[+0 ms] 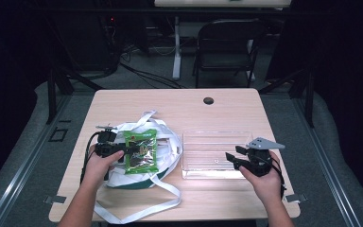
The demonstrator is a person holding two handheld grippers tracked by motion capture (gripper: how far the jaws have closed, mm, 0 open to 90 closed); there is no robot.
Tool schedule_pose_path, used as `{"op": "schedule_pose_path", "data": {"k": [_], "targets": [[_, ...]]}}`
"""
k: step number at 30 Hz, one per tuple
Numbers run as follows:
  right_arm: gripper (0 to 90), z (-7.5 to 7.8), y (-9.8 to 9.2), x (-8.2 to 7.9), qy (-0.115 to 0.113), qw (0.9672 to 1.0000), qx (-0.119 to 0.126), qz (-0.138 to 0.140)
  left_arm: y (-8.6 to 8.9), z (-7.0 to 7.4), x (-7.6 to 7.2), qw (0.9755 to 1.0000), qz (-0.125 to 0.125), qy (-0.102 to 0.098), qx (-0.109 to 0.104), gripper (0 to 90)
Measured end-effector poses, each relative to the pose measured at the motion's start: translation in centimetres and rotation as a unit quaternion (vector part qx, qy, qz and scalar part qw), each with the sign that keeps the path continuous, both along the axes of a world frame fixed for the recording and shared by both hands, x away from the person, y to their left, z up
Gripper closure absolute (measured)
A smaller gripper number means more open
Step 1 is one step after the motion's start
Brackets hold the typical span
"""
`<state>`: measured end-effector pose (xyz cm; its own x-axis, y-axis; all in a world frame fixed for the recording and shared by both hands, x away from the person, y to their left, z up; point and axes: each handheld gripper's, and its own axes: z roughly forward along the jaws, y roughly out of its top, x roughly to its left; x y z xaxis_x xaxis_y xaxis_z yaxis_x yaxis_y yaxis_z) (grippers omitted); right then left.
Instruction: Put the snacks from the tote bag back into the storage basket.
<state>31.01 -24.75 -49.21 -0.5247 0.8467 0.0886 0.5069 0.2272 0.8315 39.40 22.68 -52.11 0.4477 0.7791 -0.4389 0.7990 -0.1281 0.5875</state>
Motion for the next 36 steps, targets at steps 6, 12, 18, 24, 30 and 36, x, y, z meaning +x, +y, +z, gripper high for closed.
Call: {"op": "schedule_pose_path", "data": {"k": [6, 12, 18, 24, 30, 36], "targets": [[48.7, 0.0, -0.2, -0.2, 0.002, 1.0, 0.002, -0.004, -0.1, -0.3, 0.5, 1.0, -0.002, 0.006, -0.006, 35.1], [48.7, -0.2, 0.0, -0.1, 0.002, 1.0, 0.0, -0.002, -0.2, -0.6, 0.8, 0.9999, -0.003, 0.012, -0.006, 35.5], [48.5, -0.2, 0.1, -0.1, 0.002, 1.0, -0.003, -0.001, -0.4, -0.9, 1.0, 0.9998, -0.006, 0.016, -0.005, 36.9], [48.5, -0.2, 0.0, -0.1, 0.001, 1.0, 0.002, -0.003, -0.8, -1.1, 1.0, 0.9997, -0.012, 0.021, -0.01, 40.4], [48.4, -0.2, 0.0, -0.1, 0.001, 1.0, -0.003, -0.002, -0.8, -1.0, 0.9, 0.9996, -0.018, 0.02, -0.01, 45.1], [48.4, -0.2, -0.1, -0.1, 0.001, 1.0, -0.001, -0.004, -0.7, -0.8, 0.8, 0.9996, -0.017, 0.019, -0.009, 50.7]]}}
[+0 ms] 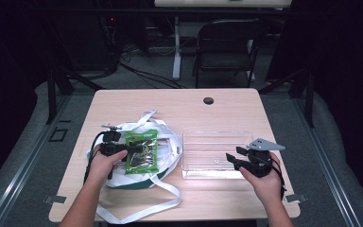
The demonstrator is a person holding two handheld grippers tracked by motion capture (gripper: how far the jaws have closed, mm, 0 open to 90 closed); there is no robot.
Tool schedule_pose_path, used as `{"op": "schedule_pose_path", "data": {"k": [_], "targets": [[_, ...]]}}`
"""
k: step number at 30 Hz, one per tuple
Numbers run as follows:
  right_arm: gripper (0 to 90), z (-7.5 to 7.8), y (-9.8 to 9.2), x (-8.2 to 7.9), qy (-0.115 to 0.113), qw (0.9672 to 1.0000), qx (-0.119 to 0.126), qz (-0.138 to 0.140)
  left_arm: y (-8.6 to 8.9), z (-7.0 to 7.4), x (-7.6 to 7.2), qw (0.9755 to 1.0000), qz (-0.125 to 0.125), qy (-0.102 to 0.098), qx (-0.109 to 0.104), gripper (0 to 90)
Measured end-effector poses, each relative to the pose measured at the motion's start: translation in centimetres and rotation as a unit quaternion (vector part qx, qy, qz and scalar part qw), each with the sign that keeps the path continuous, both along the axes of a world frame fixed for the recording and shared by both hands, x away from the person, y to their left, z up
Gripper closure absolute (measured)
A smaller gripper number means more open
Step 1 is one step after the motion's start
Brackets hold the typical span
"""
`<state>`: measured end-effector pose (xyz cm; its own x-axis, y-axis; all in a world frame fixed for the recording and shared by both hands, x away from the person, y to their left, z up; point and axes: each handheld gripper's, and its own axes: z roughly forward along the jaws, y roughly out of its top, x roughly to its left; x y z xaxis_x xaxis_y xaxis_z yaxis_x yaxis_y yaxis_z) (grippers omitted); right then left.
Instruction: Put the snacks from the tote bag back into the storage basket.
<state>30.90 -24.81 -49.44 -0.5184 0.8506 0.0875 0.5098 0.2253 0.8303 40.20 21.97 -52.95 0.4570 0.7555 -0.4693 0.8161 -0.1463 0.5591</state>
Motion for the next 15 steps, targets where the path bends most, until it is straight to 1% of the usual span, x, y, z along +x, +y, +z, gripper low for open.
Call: {"op": "schedule_pose_path", "data": {"k": [1, 12, 15], "targets": [[48.4, 0.0, -0.01, 0.0, 0.0, 1.0, 0.0, 0.0, 0.02, 0.01, 0.0, 1.0, -0.001, -0.004, 0.001, 51.4], [48.4, -0.05, -0.08, 0.07, -0.001, 1.0, 0.005, -0.003, 0.39, 0.28, -0.32, 0.9998, -0.004, -0.007, -0.015, 58.7], [48.4, -0.04, -0.06, 0.14, -0.002, 1.0, 0.005, -0.001, 0.51, 0.49, -0.49, 0.9998, -0.007, -0.011, -0.016, 60.9]]}}
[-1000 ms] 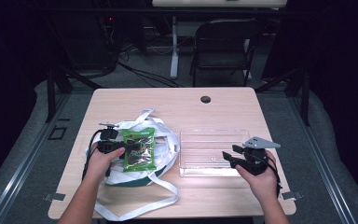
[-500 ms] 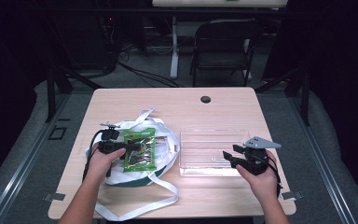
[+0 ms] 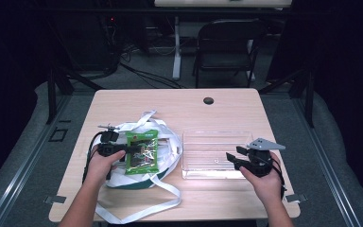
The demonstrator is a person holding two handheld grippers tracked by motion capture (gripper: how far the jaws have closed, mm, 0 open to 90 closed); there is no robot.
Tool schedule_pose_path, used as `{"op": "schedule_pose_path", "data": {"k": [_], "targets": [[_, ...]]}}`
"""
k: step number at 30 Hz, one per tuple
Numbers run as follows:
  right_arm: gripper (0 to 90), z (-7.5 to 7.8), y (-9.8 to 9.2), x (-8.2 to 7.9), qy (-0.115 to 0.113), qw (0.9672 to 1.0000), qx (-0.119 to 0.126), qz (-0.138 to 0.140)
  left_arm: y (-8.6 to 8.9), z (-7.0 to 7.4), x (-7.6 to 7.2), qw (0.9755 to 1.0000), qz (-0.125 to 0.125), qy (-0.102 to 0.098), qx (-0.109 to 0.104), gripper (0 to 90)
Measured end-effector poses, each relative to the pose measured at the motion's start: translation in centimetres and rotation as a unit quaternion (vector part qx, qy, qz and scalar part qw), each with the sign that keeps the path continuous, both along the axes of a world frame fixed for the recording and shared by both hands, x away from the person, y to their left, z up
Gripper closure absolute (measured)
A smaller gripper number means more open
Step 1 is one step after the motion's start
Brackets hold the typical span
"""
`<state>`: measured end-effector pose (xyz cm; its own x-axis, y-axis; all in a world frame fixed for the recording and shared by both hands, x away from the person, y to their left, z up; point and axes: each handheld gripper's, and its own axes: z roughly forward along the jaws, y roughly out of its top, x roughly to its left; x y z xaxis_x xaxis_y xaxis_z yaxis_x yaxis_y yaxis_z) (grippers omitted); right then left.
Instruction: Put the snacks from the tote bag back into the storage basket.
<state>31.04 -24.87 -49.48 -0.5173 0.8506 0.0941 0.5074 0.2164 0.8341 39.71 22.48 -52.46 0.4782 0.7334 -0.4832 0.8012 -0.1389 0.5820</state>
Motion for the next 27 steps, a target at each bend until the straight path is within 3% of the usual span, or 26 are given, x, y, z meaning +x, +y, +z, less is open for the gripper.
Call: {"op": "schedule_pose_path", "data": {"k": [19, 27], "targets": [[48.4, -0.1, 0.1, 0.4, 0.0, 1.0, 0.003, 0.004, 0.4, 1.0, -1.0, 0.9995, -0.011, -0.011, -0.026, 70.5], [48.4, -0.1, 0.1, 0.5, 0.0, 1.0, 0.002, 0.004, 0.5, 1.3, -1.2, 0.9995, -0.016, -0.017, -0.023, 71.1]]}}
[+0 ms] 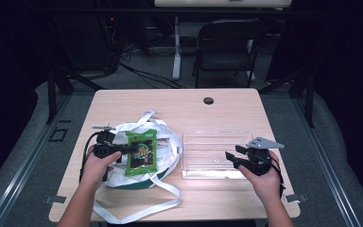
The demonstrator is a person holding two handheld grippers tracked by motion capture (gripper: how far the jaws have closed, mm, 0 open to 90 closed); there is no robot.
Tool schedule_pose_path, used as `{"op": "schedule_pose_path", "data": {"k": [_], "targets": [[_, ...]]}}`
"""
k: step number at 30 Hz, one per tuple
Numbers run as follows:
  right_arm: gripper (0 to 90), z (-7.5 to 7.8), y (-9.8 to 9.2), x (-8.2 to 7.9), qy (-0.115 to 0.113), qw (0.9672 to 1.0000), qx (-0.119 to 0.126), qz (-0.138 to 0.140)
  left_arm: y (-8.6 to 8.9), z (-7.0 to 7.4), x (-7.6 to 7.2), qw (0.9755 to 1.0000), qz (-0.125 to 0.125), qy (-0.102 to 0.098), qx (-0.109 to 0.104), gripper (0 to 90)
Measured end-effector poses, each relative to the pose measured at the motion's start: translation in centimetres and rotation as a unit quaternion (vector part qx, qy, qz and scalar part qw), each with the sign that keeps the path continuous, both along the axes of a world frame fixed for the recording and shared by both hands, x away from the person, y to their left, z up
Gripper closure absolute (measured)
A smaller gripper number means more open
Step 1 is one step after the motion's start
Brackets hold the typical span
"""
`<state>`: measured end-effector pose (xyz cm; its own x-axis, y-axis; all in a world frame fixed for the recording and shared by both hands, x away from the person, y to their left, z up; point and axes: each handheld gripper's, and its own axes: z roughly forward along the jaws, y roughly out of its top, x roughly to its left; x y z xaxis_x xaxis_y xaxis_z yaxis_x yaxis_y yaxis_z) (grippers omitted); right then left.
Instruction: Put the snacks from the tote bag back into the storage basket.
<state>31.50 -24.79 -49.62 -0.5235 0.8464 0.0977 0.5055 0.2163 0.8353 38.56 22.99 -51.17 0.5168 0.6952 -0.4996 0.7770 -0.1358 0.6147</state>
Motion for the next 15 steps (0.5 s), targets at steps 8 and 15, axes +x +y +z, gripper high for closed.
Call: {"op": "schedule_pose_path", "data": {"k": [8, 15], "targets": [[48.4, 0.0, -0.1, 0.0, 0.0, 1.0, 0.001, 0.0, 0.3, 0.5, -0.1, 0.9999, 0.002, -0.011, -0.002, 71.1], [48.4, 0.0, -0.1, 0.0, 0.001, 1.0, -0.002, -0.001, 0.5, 1.3, -0.4, 0.9996, 0.001, -0.027, -0.004, 71.1]]}}
